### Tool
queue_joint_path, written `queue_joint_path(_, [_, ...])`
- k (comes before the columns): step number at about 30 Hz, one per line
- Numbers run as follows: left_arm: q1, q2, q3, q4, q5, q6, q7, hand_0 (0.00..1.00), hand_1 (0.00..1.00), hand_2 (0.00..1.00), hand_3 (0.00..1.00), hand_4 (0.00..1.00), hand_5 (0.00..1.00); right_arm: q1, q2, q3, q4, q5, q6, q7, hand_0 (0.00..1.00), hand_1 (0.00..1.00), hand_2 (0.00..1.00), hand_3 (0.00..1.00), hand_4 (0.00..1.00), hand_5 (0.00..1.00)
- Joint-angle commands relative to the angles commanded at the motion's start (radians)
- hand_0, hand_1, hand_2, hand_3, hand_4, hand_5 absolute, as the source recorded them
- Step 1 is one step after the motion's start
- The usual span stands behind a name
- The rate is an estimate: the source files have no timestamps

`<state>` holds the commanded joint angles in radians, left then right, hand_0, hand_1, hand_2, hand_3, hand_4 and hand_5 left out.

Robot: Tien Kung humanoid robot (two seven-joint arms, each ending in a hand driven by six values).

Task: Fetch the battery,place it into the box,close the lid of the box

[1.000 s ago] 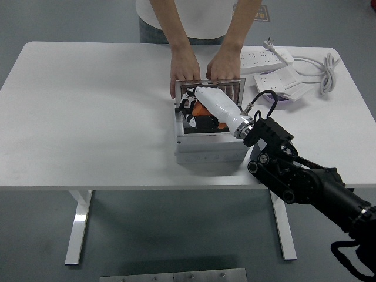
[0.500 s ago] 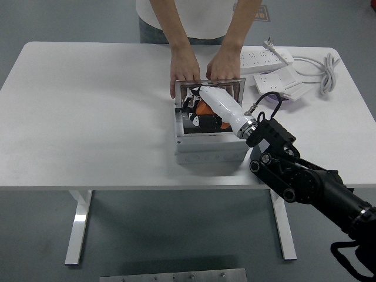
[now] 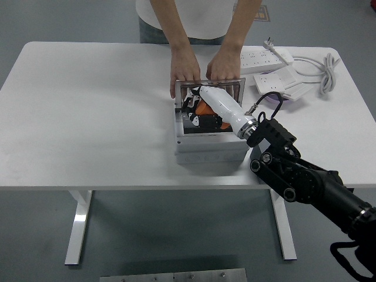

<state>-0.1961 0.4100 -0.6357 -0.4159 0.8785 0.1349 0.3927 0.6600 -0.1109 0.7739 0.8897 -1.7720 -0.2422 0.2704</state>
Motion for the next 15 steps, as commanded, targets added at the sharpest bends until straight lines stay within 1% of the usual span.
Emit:
queue_joint_path(2, [0.000, 0.000, -0.001, 0.000, 0.001, 0.000, 0.001, 0.632, 0.698, 0.573, 0.541, 0.500, 0.002, -0.001, 0.000, 0.001, -0.001, 0.002, 0.001, 0.001, 0.269, 0.329, 0.380, 0.392, 0.382, 0.002])
queue_joint_path(3, [0.000, 0.000, -0.002, 0.000, 0.002, 0.001, 0.001, 0.632, 0.698, 0.573, 0.541, 0.500, 0.002, -0.001, 0.000, 0.001, -0.002, 0.003, 0.002, 0.002, 0.409, 0.411, 0.435, 0.504, 0.567, 0.002])
queue_joint_path(8, [-0.001, 0.000, -0.002, 0.000, 0.002, 0.001, 0.001, 0.632, 0.698, 0.573, 0.541, 0.500, 0.002, -0.001, 0.000, 0.005, -0.005, 0.009, 0.004, 0.006, 0.409, 0.411, 0.435, 0.504, 0.567, 0.002])
queue_joint_path(9, [-0.002, 0.000, -0.002, -0.001, 0.002, 0.001, 0.001, 0.632, 0.698, 0.573, 0.541, 0.500, 0.002, -0.001, 0.000, 0.006, -0.006, 0.011, 0.004, 0.007, 0.500, 0.427, 0.456, 0.524, 0.562, 0.002])
queue_joint_path(14, [-0.002, 0.000, -0.003, -0.001, 0.003, 0.001, 0.001, 0.632, 0.698, 0.573, 0.541, 0.500, 0.002, -0.001, 0.000, 0.006, -0.007, 0.016, 0.002, 0.010, 0.500, 0.427, 0.456, 0.524, 0.562, 0.002])
queue_joint_path(15, [-0.002, 0.000, -0.004, -0.001, 0.003, 0.002, 0.002, 0.632, 0.698, 0.573, 0.541, 0.500, 0.002, -0.001, 0.000, 0.006, -0.007, 0.016, 0.002, 0.010, 0.572, 0.455, 0.482, 0.541, 0.548, 0.002])
